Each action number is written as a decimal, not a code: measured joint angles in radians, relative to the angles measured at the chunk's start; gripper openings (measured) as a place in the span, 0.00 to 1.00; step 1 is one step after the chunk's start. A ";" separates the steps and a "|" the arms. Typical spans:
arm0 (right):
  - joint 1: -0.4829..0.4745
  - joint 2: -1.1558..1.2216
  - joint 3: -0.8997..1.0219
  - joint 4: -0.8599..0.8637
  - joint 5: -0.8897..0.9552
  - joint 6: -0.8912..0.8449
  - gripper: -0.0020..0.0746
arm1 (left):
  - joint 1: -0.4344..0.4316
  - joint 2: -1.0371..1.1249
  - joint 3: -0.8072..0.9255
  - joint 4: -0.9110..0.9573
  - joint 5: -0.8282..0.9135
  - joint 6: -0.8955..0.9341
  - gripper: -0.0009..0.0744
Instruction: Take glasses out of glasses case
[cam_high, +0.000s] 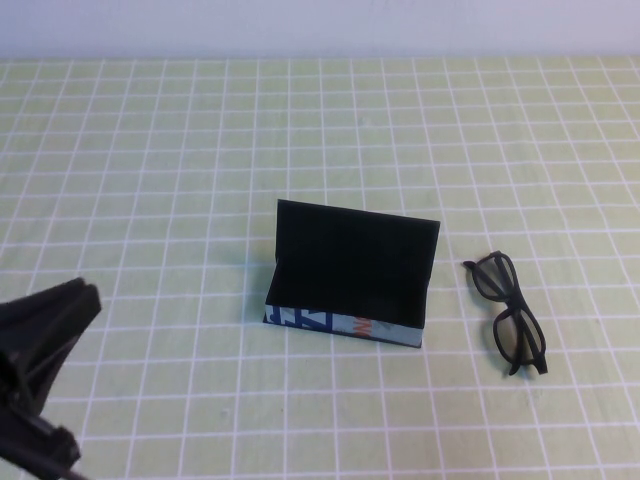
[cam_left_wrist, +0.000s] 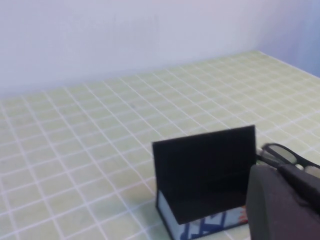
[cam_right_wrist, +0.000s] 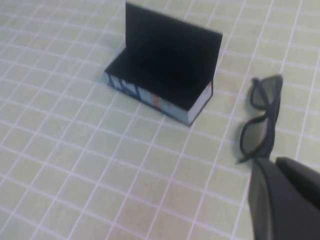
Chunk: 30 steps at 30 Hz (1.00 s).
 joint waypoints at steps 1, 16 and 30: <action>0.000 -0.024 0.010 0.000 -0.018 -0.008 0.01 | 0.000 -0.049 0.033 -0.008 -0.025 0.000 0.01; 0.000 -0.239 0.230 0.062 -0.459 -0.026 0.01 | 0.000 -0.560 0.422 -0.110 -0.375 0.002 0.01; 0.000 -0.239 0.379 0.116 -0.658 -0.026 0.01 | 0.000 -0.560 0.465 -0.110 -0.523 0.002 0.01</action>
